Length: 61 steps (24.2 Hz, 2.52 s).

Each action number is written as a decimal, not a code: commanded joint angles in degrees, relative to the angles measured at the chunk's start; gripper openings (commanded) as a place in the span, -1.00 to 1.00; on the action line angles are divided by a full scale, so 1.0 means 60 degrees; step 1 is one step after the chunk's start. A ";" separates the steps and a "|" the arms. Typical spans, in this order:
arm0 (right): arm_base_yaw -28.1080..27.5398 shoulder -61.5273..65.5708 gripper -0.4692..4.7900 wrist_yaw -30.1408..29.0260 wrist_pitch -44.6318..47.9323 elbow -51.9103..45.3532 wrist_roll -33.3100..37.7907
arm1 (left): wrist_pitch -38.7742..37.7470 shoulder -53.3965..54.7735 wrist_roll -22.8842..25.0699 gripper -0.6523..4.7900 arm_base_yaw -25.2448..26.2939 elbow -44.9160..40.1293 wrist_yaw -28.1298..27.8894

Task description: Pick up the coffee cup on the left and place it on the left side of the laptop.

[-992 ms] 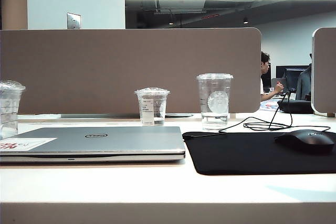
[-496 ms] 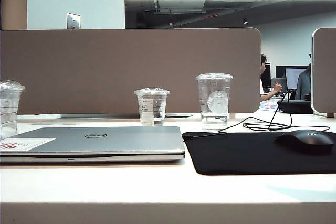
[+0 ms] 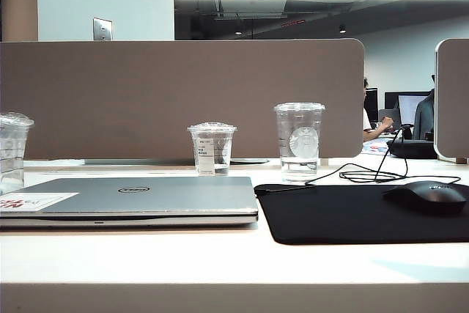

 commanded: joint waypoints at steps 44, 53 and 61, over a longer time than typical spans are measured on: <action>-0.4244 -0.2765 -0.84 0.2692 0.2721 -0.2739 -0.0029 | -0.0015 -0.0426 0.0015 -0.78 0.0073 -0.0543 0.0007; -0.4936 -0.4568 -0.84 0.3468 0.1479 -0.3869 -0.0025 | -0.0051 -0.0426 0.0015 -0.78 0.0073 -0.0543 0.0007; -0.4932 -0.4568 -0.84 0.3424 0.2433 -0.4003 -0.0025 | -0.0127 -0.0426 0.0015 -0.78 0.0073 -0.0543 0.0007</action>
